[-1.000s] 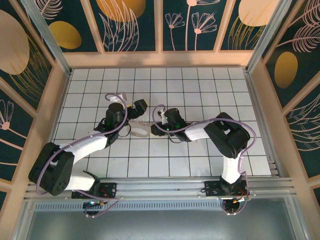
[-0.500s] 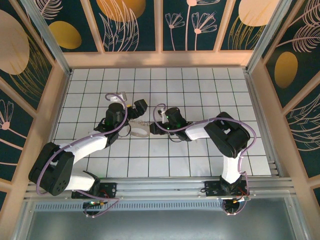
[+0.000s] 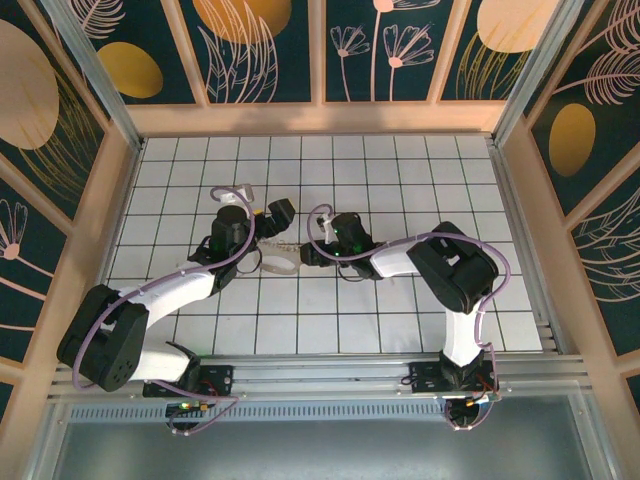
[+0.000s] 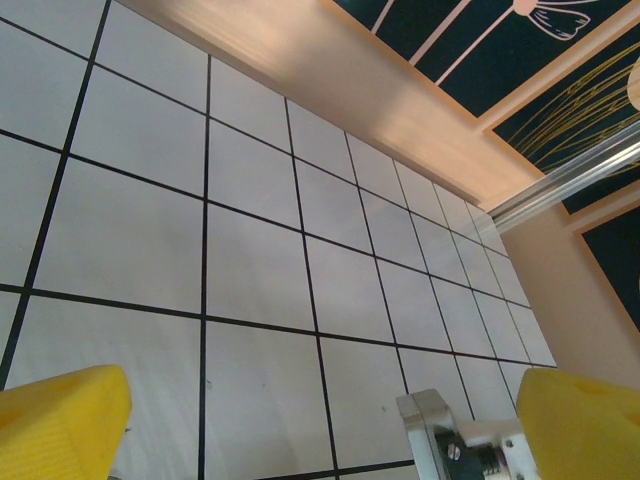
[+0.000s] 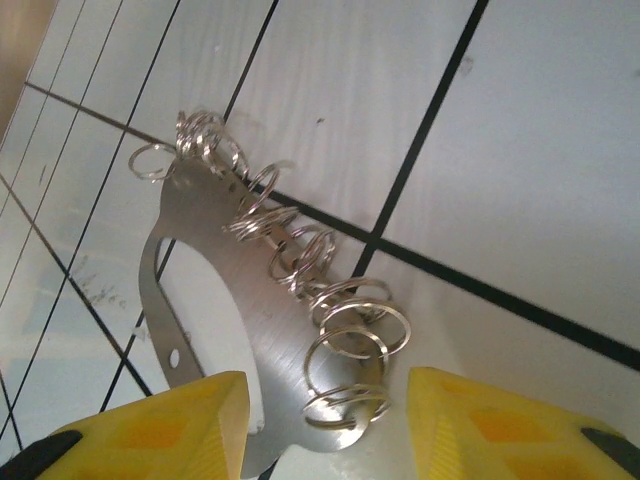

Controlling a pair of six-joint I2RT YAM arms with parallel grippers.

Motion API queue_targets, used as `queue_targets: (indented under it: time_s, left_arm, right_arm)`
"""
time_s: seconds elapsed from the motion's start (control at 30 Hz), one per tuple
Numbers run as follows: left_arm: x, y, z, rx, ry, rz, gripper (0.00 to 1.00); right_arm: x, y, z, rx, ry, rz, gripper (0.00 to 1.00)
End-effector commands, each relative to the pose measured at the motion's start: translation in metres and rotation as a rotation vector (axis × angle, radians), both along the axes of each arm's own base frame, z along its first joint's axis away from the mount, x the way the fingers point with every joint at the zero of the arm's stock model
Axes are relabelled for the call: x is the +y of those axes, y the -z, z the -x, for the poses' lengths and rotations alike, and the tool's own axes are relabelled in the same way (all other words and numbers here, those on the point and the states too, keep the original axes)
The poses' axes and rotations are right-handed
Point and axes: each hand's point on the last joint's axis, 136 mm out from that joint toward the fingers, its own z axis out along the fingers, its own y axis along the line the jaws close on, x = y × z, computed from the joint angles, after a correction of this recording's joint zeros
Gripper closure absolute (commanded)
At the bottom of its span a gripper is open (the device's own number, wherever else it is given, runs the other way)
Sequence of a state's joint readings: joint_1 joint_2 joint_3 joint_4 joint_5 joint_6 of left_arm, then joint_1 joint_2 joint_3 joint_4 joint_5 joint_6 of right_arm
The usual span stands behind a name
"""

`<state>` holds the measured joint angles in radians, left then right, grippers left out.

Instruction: Put the keys on the keyring

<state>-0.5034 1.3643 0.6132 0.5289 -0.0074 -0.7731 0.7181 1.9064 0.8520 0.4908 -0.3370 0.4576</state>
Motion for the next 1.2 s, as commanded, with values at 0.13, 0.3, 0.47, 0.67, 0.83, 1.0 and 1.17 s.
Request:
queue_targets:
  time_s: [0.13,0.3,0.47,0.67,0.83,1.0,1.17]
  left_arm:
    - [-0.003,-0.004,-0.001,-0.018,0.006,0.028,0.01]
    - [-0.004,-0.004,-0.002,-0.017,0.007,0.028,0.01]
    - [-0.004,-0.003,-0.002,-0.016,0.008,0.027,0.01]
    - [-0.004,-0.003,-0.002,-0.016,0.007,0.030,0.01]
    - [-0.004,-0.002,-0.002,-0.015,0.005,0.032,0.01]
    - [-0.004,-0.002,-0.002,-0.015,0.006,0.033,0.01]
    - [-0.004,-0.002,-0.002,-0.015,0.004,0.033,0.01]
  right_arm:
    - [-0.011,0.018,-0.010,0.024,0.043,0.026,0.53]
    - [0.003,0.016,0.001,0.034,-0.028,-0.019,0.54]
    - [0.012,0.008,0.011,0.032,-0.083,-0.053,0.58]
    - [0.012,0.003,0.020,0.038,-0.100,-0.064,0.62]
    - [0.010,-0.002,0.028,0.036,-0.108,-0.071,0.65]
    - [0.010,-0.002,0.035,0.041,-0.118,-0.067,0.68]
    - [0.010,0.000,0.039,0.042,-0.119,-0.052,0.68]
